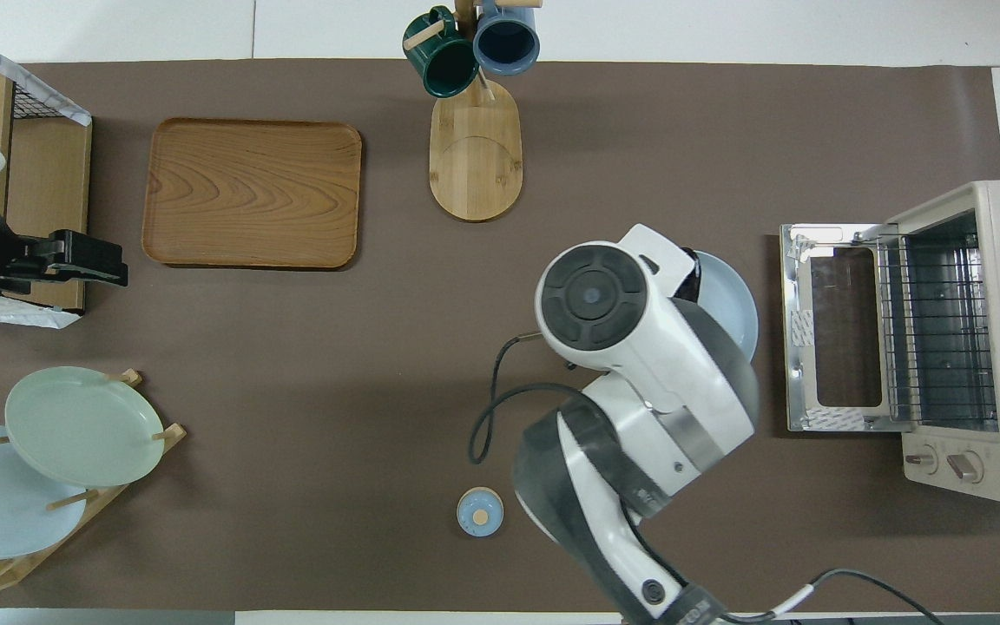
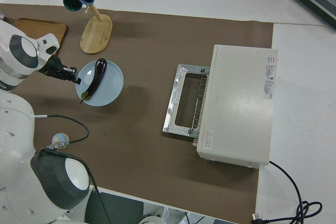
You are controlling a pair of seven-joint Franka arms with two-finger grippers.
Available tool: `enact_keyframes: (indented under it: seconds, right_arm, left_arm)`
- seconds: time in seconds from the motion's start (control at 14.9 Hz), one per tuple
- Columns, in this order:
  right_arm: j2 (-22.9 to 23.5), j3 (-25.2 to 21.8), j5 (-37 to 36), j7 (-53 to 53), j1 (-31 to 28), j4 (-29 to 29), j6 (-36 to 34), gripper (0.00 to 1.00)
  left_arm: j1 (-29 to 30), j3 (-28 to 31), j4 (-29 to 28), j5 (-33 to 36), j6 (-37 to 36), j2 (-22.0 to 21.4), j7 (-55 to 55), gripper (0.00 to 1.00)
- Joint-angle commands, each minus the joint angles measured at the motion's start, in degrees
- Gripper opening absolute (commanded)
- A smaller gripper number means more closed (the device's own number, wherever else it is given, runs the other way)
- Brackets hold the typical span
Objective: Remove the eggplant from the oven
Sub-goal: 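Pull the plate out of the oven with the right gripper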
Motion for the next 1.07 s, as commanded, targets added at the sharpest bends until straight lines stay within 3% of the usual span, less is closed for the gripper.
enact_keyframes:
  seconds: [0.0, 0.2, 0.4, 0.6, 0.67, 0.87, 1.0]
  right_arm:
    - [7.1, 1.8, 3.8, 4.0, 0.3, 7.5, 4.0, 0.0]
    - [10.1, 1.8, 4.0, 7.5, 4.1, 6.5, 6.8, 0.0]
    - [10.2, 1.8, 4.8, 7.7, 3.4, 5.7, 8.7, 0.03]
    - [10.4, 1.8, 6.3, 7.8, 3.4, 5.5, 14.5, 0.54]
    - [10.3, 1.8, 5.7, 7.5, 3.4, 5.6, 14.3, 0.58]
    - [7.6, 1.2, 4.9, 3.6, 0.3, 6.0, 9.4, 0.58]
    - [5.1, 1.1, 2.7, -2.8, -2.8, 5.9, 4.3, 0.48]
  left_arm:
    - [0.4, 0.0, -1.9, 0.2, 1.4, -1.0, 0.3, 1.0]
    - [0.4, 0.0, -1.9, 0.2, 3.4, -0.3, 0.4, 1.0]
    - [0.5, 0.0, -1.9, 0.3, 5.4, 0.4, 0.3, 1.0]
    - [0.5, 0.0, -2.1, 0.2, 6.9, 1.1, 0.3, 1.0]
    - [0.5, 0.0, -2.5, 0.2, 7.3, 1.2, 0.3, 1.0]
    - [0.1, 0.0, -3.7, 0.2, 8.7, 1.6, 0.4, 1.0]
    - [-0.5, -0.2, -3.7, 0.2, 9.2, 3.0, 0.4, 1.0]
